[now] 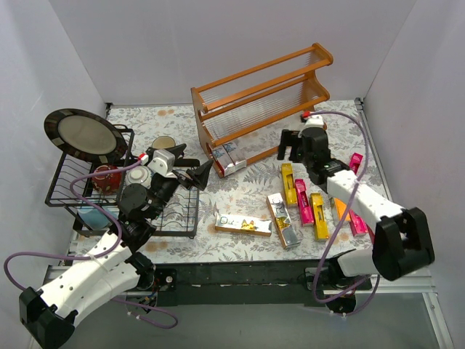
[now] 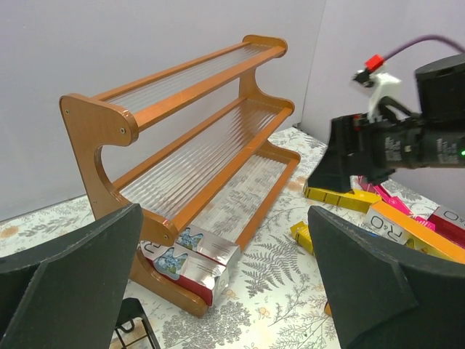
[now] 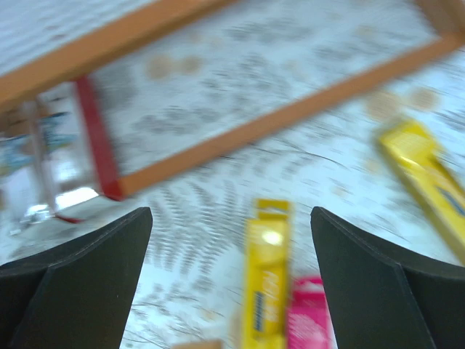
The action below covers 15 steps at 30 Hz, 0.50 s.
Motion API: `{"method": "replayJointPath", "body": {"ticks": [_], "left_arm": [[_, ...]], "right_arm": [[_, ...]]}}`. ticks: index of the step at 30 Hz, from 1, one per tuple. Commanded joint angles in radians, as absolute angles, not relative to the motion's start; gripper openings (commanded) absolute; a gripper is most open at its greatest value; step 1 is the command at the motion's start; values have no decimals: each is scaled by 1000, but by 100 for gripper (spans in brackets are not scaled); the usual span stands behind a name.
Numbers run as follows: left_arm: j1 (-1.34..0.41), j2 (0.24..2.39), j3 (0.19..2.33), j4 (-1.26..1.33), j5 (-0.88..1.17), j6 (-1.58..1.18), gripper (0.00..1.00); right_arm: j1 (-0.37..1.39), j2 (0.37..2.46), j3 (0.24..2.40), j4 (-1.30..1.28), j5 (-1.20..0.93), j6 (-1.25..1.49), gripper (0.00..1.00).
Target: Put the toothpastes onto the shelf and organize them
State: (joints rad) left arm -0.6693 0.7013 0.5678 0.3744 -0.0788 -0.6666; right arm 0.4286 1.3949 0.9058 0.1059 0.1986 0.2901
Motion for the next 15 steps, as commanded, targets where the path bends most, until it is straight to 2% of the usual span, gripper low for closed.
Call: {"method": "replayJointPath", "body": {"ticks": [1, 10, 15], "left_arm": [[-666, 699, 597, 368, -97, -681, 98], [-666, 672, 592, 367, -106, -689, 98], [-666, 670, 595, 359, -87, -701, 98]], "right_arm": [[316, 1255, 902, -259, 488, 259, 99], [10, 1121, 868, -466, 617, 386, 99], [-170, 1123, 850, -495, 560, 460, 99]]}}
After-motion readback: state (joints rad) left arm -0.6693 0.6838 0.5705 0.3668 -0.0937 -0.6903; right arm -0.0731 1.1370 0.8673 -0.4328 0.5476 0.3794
